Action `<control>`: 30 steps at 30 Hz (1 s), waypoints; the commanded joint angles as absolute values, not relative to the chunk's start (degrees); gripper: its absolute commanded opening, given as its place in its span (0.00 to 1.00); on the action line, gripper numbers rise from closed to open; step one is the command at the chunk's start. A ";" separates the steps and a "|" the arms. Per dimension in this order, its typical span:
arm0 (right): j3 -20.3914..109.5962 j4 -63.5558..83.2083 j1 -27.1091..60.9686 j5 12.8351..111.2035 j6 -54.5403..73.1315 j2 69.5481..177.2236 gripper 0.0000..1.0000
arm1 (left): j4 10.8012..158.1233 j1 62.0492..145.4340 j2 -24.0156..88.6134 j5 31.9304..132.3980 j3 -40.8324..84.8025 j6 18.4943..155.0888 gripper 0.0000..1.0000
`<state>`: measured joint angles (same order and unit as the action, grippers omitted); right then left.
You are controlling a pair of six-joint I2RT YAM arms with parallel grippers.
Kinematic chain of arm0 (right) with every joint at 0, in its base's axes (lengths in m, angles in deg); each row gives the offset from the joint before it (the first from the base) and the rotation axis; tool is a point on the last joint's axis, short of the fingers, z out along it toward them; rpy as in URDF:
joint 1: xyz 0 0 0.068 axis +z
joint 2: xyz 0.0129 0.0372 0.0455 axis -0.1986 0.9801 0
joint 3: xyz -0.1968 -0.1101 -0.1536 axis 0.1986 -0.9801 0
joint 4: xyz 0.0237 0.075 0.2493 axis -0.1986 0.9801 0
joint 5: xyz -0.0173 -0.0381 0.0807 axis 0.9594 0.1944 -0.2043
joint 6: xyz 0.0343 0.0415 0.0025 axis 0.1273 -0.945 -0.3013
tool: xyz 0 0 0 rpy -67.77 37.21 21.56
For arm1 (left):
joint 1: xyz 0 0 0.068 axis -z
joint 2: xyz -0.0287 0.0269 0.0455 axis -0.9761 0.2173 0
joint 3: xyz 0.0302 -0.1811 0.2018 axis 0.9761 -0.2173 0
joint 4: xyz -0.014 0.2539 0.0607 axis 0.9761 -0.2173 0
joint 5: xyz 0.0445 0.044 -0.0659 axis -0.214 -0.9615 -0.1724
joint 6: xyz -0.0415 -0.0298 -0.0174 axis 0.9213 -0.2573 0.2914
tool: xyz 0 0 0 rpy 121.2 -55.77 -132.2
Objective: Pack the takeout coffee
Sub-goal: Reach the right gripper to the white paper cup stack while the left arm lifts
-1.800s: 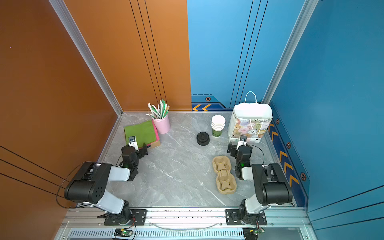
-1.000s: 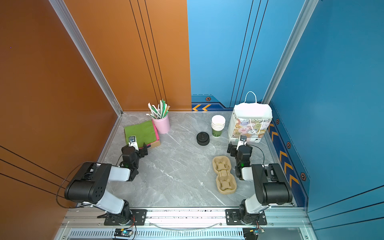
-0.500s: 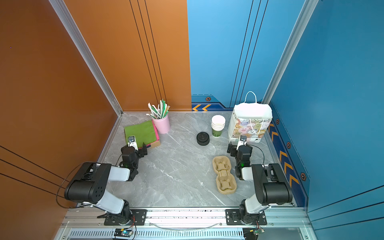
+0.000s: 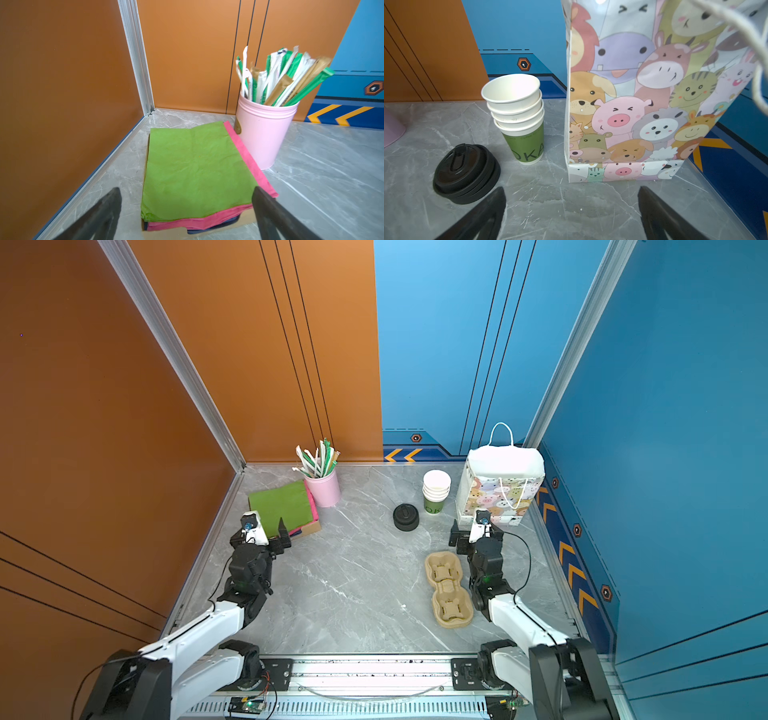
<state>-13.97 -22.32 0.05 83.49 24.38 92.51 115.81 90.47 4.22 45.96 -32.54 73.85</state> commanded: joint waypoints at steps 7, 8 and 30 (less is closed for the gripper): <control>2.74 20.55 11.43 85.86 23.02 72.36 0.88 | 73.91 91.76 -14.04 65.39 -14.77 78.81 0.98; 5.57 22.99 12.37 85.90 23.04 73.58 0.87 | 71.20 91.72 -14.53 68.32 -13.20 77.82 0.98; 69.52 56.83 14.76 91.29 30.85 136.34 0.60 | 59.48 94.84 -12.93 87.86 -11.93 68.12 0.98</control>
<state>65.43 51.30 16.29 91.43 30.28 133.91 59.40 94.12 -12.92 87.86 -10.71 69.32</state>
